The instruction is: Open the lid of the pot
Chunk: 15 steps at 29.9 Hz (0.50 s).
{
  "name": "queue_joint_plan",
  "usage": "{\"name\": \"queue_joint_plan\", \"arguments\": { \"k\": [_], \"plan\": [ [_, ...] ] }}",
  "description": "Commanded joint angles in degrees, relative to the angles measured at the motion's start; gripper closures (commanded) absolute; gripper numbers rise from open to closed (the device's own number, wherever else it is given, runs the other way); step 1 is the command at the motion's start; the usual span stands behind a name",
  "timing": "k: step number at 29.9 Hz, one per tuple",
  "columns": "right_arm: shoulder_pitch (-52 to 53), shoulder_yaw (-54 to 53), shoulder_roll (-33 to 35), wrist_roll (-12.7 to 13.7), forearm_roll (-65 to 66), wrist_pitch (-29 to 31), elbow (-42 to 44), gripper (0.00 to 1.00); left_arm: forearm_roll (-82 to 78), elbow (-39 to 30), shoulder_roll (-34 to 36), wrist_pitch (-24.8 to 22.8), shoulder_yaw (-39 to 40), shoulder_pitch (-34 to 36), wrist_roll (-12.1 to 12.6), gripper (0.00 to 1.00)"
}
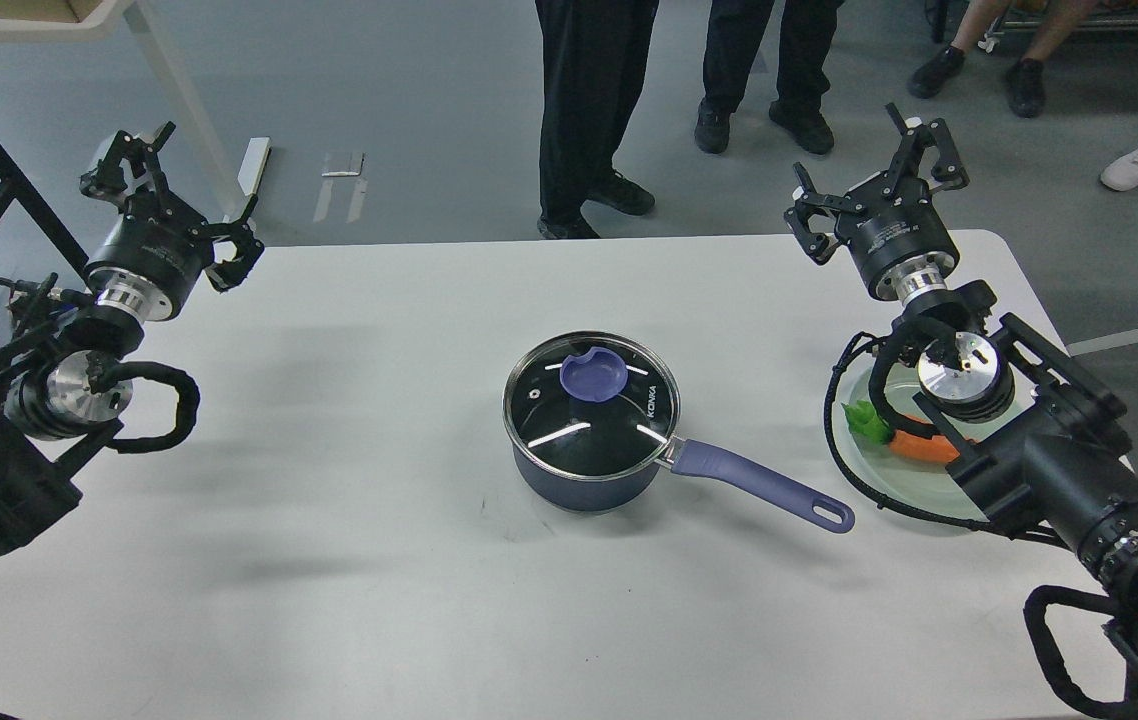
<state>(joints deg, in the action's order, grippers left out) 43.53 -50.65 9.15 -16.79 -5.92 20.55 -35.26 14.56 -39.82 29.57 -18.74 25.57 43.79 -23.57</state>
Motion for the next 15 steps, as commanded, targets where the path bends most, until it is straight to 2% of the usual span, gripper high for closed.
{"name": "queue_joint_plan", "arguments": {
  "k": [1,10,15],
  "plan": [
    [-0.11,0.02,0.08,0.00,-0.05,0.02,-0.07,0.00,-0.05,0.01,-0.30,-0.07,-0.08,-0.02,-0.07,0.01],
    [0.24,3.00,1.13,-0.18,0.04,-0.77,-1.39,0.00,-0.32,0.09,-0.04,1.68,-0.69,0.60,0.37,0.01],
    [3.83,12.92,8.86,-0.18,0.12,-0.86,-5.51,0.00,-0.76,0.09,0.14,2.04,-0.87,0.95,1.60,0.01]
  ]
}}
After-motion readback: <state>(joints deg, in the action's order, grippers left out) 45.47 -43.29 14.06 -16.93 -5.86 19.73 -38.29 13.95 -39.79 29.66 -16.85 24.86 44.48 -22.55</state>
